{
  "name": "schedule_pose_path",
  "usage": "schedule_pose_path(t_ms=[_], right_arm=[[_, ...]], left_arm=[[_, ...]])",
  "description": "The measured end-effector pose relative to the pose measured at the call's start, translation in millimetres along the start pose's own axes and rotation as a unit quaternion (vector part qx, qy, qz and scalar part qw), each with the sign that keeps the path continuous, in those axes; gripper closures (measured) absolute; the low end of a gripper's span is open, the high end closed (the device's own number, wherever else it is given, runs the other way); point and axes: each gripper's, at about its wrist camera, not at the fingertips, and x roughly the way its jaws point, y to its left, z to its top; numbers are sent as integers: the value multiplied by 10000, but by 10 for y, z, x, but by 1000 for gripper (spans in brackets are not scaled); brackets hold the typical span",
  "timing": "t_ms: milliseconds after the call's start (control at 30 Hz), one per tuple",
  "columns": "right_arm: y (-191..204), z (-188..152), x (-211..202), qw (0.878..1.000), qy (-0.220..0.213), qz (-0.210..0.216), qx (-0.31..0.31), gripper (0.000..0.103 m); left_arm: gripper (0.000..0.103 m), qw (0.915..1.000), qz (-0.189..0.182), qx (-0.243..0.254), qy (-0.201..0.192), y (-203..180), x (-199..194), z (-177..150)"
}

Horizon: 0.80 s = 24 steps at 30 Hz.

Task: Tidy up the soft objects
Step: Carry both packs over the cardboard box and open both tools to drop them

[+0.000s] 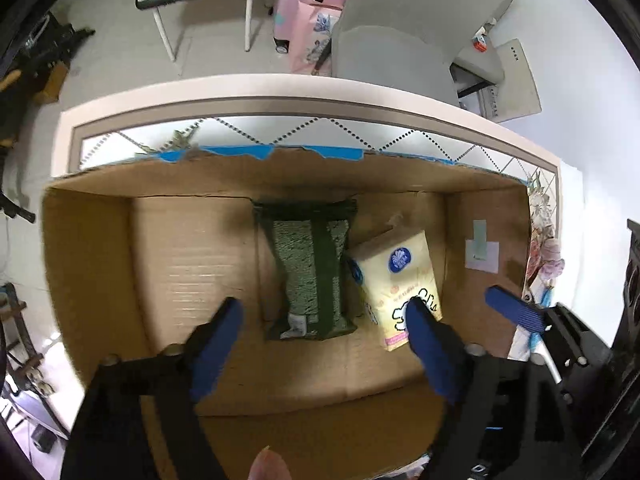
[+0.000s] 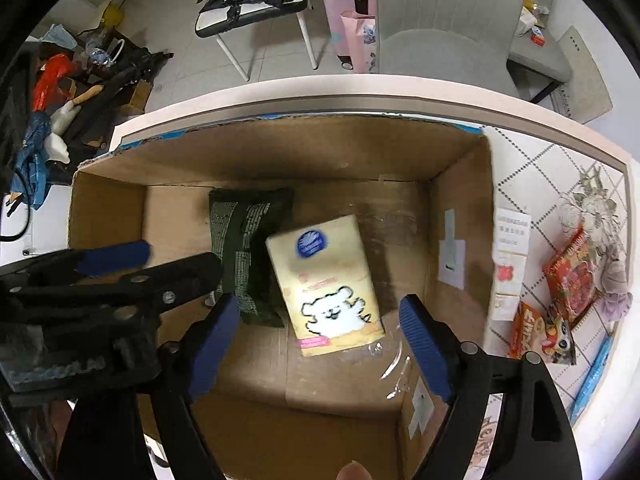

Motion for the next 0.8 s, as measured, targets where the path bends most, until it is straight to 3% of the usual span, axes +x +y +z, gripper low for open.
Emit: schedule_pose_path(t_ms=[167, 567, 700, 800], right_arm=[[-4, -152, -92, 9997, -107, -207, -19, 7], [114, -723, -380, 9986, -388, -217, -301, 6], [120, -934, -593, 9978, -525, -56, -409, 6], [32, -1073, -814, 9963, -720, 161, -433, 6]], left_arm=[[4, 9994, 225, 57, -258, 24, -138, -180], [4, 9948, 573, -185, -820, 69, -465, -881], [4, 9921, 608, -262, -1067, -32, -634, -1085], [4, 9859, 622, -310, -1520, -171, -864, -1251]])
